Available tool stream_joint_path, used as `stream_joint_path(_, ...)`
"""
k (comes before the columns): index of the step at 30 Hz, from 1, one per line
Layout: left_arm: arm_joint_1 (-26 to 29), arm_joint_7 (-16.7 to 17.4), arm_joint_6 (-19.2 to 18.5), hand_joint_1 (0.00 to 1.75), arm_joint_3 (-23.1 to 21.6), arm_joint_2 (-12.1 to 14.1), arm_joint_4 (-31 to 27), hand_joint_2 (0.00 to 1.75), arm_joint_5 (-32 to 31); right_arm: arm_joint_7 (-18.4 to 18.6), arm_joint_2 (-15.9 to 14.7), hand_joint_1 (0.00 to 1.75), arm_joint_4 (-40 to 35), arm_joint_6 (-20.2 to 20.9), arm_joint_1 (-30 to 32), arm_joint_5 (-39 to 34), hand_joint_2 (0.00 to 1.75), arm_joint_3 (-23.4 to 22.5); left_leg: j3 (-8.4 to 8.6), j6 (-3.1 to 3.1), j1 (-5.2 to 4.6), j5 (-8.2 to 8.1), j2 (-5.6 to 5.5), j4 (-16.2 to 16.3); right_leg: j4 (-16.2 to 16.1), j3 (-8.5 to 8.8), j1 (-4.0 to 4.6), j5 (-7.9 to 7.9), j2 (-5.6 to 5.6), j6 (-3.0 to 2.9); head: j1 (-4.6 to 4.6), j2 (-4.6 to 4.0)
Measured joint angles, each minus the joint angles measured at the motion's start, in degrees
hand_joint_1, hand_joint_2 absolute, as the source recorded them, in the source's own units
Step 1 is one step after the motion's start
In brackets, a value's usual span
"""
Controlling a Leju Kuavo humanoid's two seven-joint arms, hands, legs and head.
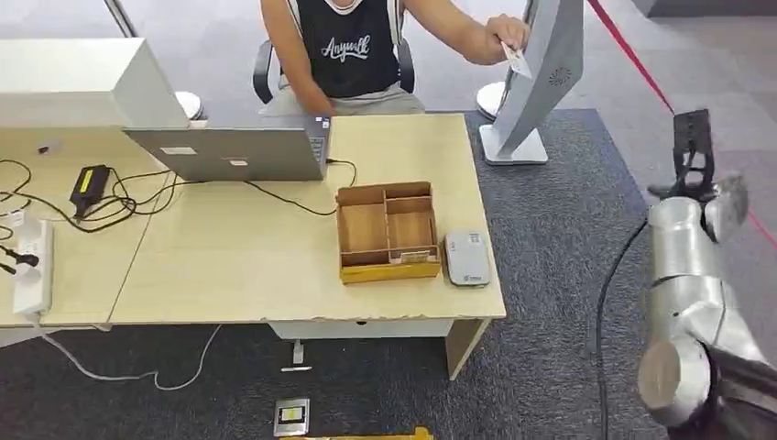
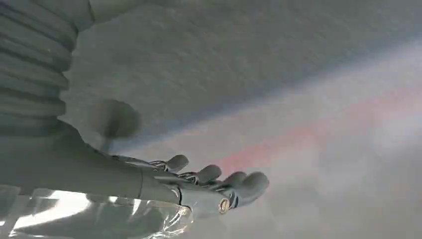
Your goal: Pass the card to the sensor for recognition and then transmit it.
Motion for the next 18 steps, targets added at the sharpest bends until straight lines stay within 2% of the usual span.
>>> stream_joint_path(1,-0.25,0.00,0.02,0.00,0.00,0.07,0.00,0.00,-0.09,-0.11,-0.02,0.00,-2.25,-1.04,-0.07,-0.97,1.75,3.04,0.16,-0.01,0.00,-0.06,0.34,0.00,-0.04,-0.01,0.04,0.01,0.25,-0.01,-0.07,0.00)
stream_joint_path(4,-0.97,-0.09,0.13,0.00,-0.04,0.00,0.00,0.00,-0.35,-0.09,-0.26,0.00,-8.32,-2.70,-0.20,-3.55,1.75,13.44,0.35,-0.04,0.02,-0.06,0.37,-0.03,-0.06,0.10,0.06,0.01,0.34,-0.02,-0.13,0.00)
stream_joint_path(7,-1.07,-0.37,0.15,0.00,-0.15,-0.04,0.00,0.00,-0.92,-0.11,0.02,0.00,-12.08,-4.12,-1.58,-4.73,1.75,24.04,0.20,-0.01,0.10,0.19,0.08,-0.03,-0.05,0.08,0.14,0.02,-0.05,-0.01,-0.22,0.00)
stream_joint_path(13,-0.76,-0.35,0.13,0.00,-0.59,0.00,0.00,0.00,-1.70,0.02,1.03,0.00,-14.21,-4.62,-4.94,-4.92,1.75,40.41,0.02,-0.06,0.17,0.36,-0.51,-0.03,-0.03,0.12,0.21,0.04,-0.53,-0.02,-0.26,0.00)
stream_joint_path(18,-0.78,-0.33,-0.39,0.00,-1.01,0.02,0.00,0.00,-2.05,0.22,2.71,0.00,-13.49,-4.62,-7.40,-3.85,1.75,51.35,-0.01,-0.06,0.19,0.36,-0.58,-0.02,-0.04,0.08,0.22,0.03,-0.59,-0.02,-0.26,0.00)
